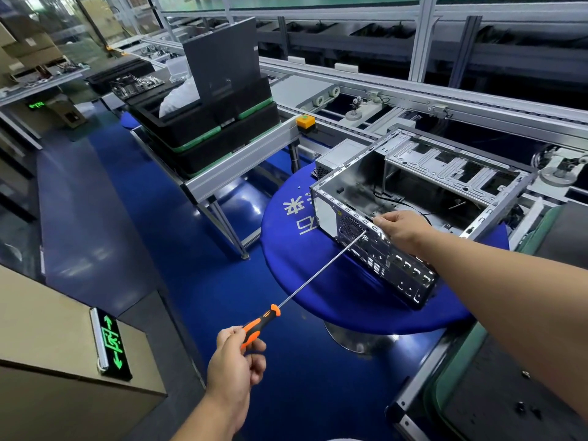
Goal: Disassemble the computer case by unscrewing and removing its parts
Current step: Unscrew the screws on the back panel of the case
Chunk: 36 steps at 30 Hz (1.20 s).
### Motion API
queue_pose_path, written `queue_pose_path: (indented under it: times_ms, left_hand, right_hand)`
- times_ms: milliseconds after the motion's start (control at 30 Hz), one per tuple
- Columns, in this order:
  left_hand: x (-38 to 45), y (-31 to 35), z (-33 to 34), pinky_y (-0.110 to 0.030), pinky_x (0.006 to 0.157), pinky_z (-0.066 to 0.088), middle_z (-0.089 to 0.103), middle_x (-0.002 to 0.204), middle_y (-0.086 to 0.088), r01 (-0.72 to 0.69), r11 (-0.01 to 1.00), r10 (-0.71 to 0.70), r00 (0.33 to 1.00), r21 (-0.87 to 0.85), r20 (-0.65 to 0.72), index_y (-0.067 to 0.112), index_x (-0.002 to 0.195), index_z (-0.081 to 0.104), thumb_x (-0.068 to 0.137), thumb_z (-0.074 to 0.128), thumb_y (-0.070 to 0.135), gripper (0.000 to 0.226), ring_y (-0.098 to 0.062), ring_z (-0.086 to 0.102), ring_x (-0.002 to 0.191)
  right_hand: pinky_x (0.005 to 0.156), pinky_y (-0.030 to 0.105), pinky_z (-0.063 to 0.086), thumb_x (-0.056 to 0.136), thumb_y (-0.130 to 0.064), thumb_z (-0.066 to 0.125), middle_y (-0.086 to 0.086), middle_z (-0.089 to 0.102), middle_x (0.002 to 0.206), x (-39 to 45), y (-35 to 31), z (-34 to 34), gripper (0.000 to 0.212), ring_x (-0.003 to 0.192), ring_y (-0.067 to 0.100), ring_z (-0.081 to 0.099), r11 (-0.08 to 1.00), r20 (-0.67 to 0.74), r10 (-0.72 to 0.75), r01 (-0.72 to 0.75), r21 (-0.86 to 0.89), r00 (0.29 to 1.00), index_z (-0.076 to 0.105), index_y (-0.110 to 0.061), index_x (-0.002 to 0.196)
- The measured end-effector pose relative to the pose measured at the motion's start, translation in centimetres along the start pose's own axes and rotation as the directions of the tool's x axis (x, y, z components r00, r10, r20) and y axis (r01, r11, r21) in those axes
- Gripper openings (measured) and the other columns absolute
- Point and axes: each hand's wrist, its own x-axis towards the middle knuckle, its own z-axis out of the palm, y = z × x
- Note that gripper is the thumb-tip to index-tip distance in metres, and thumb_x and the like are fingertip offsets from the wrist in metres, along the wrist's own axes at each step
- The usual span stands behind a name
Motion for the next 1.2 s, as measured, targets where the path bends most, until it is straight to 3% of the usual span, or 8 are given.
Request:
queue_pose_path:
  times_ms: [100,233,433,600,767,867,967,1200]
  left_hand:
    - [0.14,0.1,0.02,-0.029,0.042,0.033,0.069,0.08,-0.014,-0.082,0.996,0.082,0.997,0.019,-0.008,0.014,0.107,0.055,0.112,0.041,0.033,0.024,-0.019,0.051,0.05]
    - [0.1,0.34,0.01,-0.027,0.043,0.034,0.07,0.075,-0.016,-0.088,0.995,0.087,0.996,0.039,0.004,0.014,0.111,0.059,0.113,0.038,0.044,0.036,-0.018,0.048,0.048]
    - [-0.09,0.57,0.01,-0.024,0.04,0.038,0.067,0.067,-0.016,0.03,0.995,-0.029,1.0,0.092,-0.012,0.024,0.11,0.071,0.107,0.038,0.063,0.051,-0.015,0.049,0.045]
    - [-0.24,0.48,-0.01,-0.026,0.04,0.037,0.07,0.07,-0.018,0.152,0.983,-0.152,0.988,0.099,-0.01,0.01,0.094,0.069,0.104,0.039,0.069,0.067,-0.017,0.051,0.046]
    - [-0.27,0.19,0.03,-0.029,0.044,0.033,0.068,0.078,-0.012,0.054,0.999,-0.054,0.998,-0.003,0.044,0.015,0.115,0.066,0.109,0.047,0.033,0.027,-0.018,0.051,0.052]
    - [-0.17,0.2,0.15,-0.028,0.043,0.033,0.067,0.082,-0.013,-0.069,0.998,0.069,0.998,-0.005,0.013,0.015,0.111,0.061,0.112,0.047,0.025,0.017,-0.019,0.052,0.052]
    - [-0.17,0.32,0.08,-0.028,0.044,0.034,0.068,0.08,-0.014,-0.1,0.995,0.1,0.995,0.03,0.005,0.014,0.109,0.06,0.113,0.045,0.033,0.025,-0.018,0.05,0.05]
    - [-0.68,0.65,0.38,-0.024,0.04,0.035,0.066,0.065,-0.015,0.016,0.997,-0.014,1.0,0.078,-0.024,0.014,0.103,0.069,0.106,0.041,0.064,0.056,-0.015,0.047,0.045]
  right_hand:
    - [0.072,0.03,0.042,0.101,-0.051,0.057,-0.009,0.057,0.061,-0.02,-0.07,-0.02,0.032,0.066,0.013,0.054,1.0,0.005,0.002,-0.002,-0.003,1.0,0.072,-0.028,0.085]
    - [0.083,0.033,0.046,0.101,-0.051,0.056,-0.005,0.063,0.07,0.03,0.03,-0.04,0.031,0.075,0.017,0.059,1.0,0.012,0.005,-0.005,0.002,1.0,0.075,-0.027,0.096]
    - [0.077,0.03,0.043,0.101,-0.052,0.057,-0.005,0.063,0.07,0.18,0.17,0.08,0.033,0.073,0.014,0.059,1.0,0.005,0.005,-0.005,0.009,1.0,0.076,-0.026,0.1]
    - [0.08,0.029,0.041,0.1,-0.052,0.058,-0.006,0.065,0.073,0.39,0.23,0.14,0.026,0.075,0.013,0.059,1.0,-0.003,0.016,-0.016,0.014,1.0,0.074,-0.032,0.103]
    - [0.069,0.027,0.042,0.1,-0.052,0.058,-0.006,0.062,0.066,0.44,0.34,0.19,0.028,0.069,0.013,0.058,1.0,-0.005,0.019,-0.019,0.021,1.0,0.075,-0.029,0.102]
    - [0.08,0.028,0.041,0.1,-0.051,0.058,-0.009,0.061,0.07,0.6,0.45,0.23,0.03,0.075,0.013,0.058,1.0,-0.01,0.017,-0.016,0.019,1.0,0.075,-0.029,0.11]
    - [0.086,0.028,0.039,0.101,-0.051,0.058,-0.014,0.057,0.071,0.77,0.61,0.26,0.034,0.081,0.015,0.057,1.0,-0.008,0.018,-0.018,0.014,1.0,0.074,-0.027,0.117]
    - [0.085,0.028,0.039,0.101,-0.051,0.057,-0.014,0.058,0.072,0.82,0.72,0.28,0.035,0.083,0.016,0.058,1.0,-0.017,0.008,-0.009,-0.007,1.0,0.075,-0.026,0.118]
